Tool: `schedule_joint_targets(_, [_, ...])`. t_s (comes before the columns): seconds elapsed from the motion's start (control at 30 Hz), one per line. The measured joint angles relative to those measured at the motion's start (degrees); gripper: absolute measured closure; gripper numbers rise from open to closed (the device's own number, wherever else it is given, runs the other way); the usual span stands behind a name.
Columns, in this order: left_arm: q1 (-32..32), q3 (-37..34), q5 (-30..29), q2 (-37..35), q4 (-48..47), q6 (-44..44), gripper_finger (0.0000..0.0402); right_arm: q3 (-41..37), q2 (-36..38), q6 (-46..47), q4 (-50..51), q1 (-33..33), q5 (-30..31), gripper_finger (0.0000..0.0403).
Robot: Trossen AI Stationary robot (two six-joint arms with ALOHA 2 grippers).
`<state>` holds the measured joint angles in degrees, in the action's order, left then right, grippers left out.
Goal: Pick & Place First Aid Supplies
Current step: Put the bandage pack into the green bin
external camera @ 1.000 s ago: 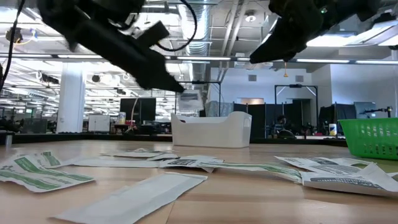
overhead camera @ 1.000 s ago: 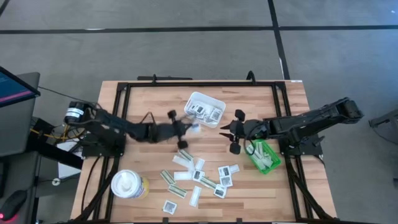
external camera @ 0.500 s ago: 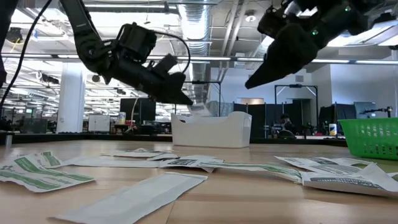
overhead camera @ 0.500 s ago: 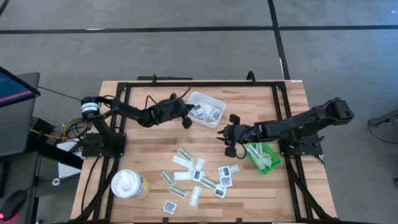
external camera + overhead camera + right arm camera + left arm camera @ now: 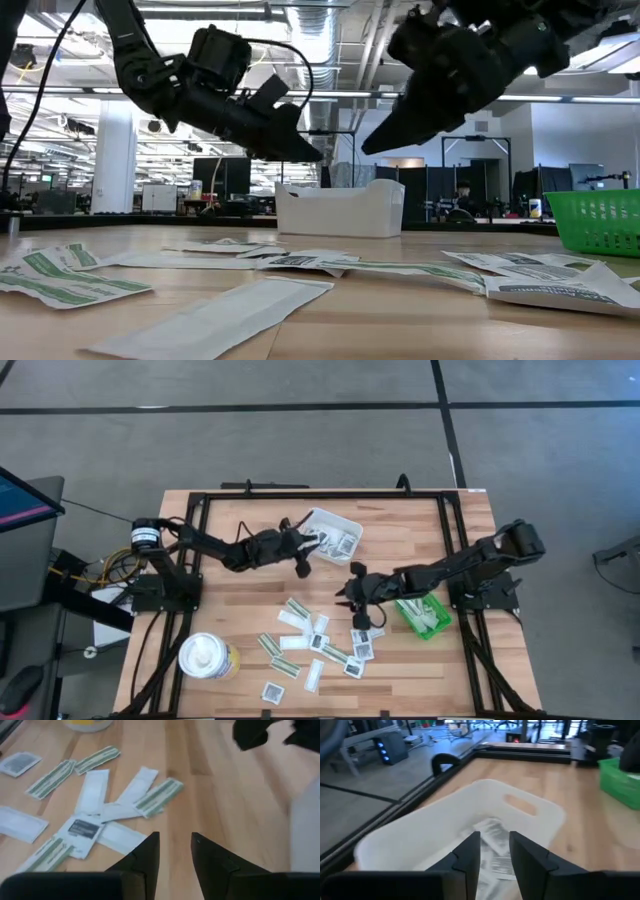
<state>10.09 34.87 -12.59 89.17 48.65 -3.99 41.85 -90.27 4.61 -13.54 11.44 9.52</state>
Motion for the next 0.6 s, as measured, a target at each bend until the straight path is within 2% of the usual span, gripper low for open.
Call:
schedule_joint_targets(0.17, [-4.78,0.00,-0.03,-0.33,-0.12,0.00,0.0297,5.56,-6.62,2.44,1.27,2.46,-5.74,0.0276])
schedule_joint_targets(0.37, [-10.73,-0.04,-0.67,-2.71,-2.42,-2.21,0.0297,11.97,-12.48,3.99,6.12,4.26,-6.74,0.0239])
schedule_joint_targets(0.6, [-17.11,-0.02,-2.83,-8.85,-14.12,-1.78,0.0298,12.87,-14.90,4.08,7.32,3.80,-6.53,0.0219])
